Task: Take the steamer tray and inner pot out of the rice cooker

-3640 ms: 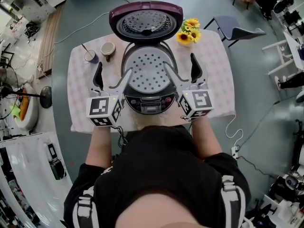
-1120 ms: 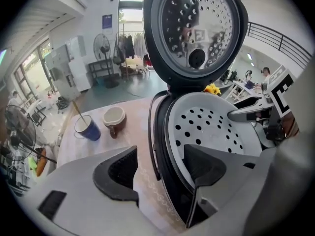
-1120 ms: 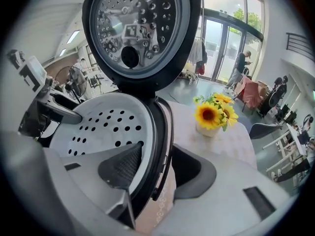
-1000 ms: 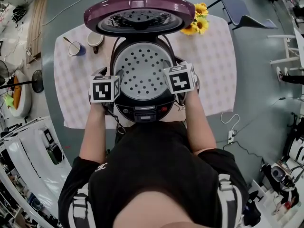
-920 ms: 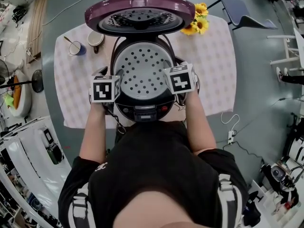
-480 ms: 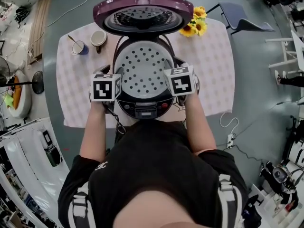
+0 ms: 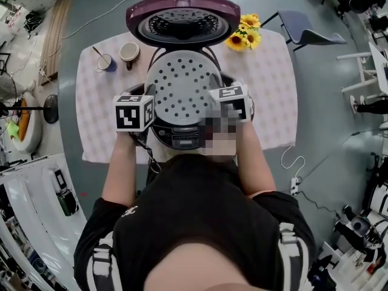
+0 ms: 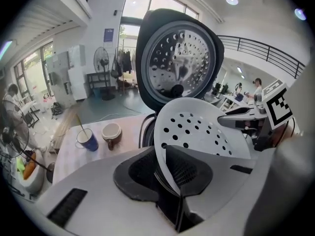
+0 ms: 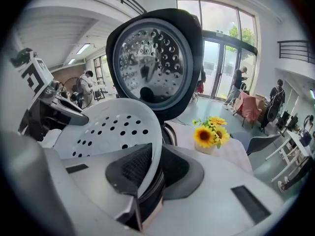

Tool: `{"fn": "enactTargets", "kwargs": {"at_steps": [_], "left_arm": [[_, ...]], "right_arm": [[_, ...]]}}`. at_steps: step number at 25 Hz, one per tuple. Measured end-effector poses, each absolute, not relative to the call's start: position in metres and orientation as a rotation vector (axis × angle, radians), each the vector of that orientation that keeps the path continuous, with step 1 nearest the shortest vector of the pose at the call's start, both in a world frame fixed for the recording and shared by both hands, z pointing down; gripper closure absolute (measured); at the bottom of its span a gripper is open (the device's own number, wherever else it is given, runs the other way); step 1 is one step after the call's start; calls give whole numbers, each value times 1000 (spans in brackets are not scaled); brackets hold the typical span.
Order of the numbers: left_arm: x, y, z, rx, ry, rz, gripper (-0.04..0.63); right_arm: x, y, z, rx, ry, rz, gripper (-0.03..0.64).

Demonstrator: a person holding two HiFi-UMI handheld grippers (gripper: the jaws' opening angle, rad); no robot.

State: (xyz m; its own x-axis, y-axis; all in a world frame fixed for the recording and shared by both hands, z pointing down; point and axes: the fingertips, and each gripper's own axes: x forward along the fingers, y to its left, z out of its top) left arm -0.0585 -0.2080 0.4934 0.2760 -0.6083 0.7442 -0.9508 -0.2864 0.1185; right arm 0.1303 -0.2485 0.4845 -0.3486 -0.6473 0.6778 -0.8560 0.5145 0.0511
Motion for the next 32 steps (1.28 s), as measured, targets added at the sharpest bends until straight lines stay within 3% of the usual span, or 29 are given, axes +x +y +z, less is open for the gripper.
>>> {"fn": "enactTargets", "kwargs": {"at_steps": [23,32], "left_arm": [[-43,-176,452,1922,-1582,576,561],[-107,-169,434,1946,-1580,410,566]], "right_arm": [[139,-239,435,1147,-2379,396,584],[79,-233,414,1187,-2427,470,595]]}}
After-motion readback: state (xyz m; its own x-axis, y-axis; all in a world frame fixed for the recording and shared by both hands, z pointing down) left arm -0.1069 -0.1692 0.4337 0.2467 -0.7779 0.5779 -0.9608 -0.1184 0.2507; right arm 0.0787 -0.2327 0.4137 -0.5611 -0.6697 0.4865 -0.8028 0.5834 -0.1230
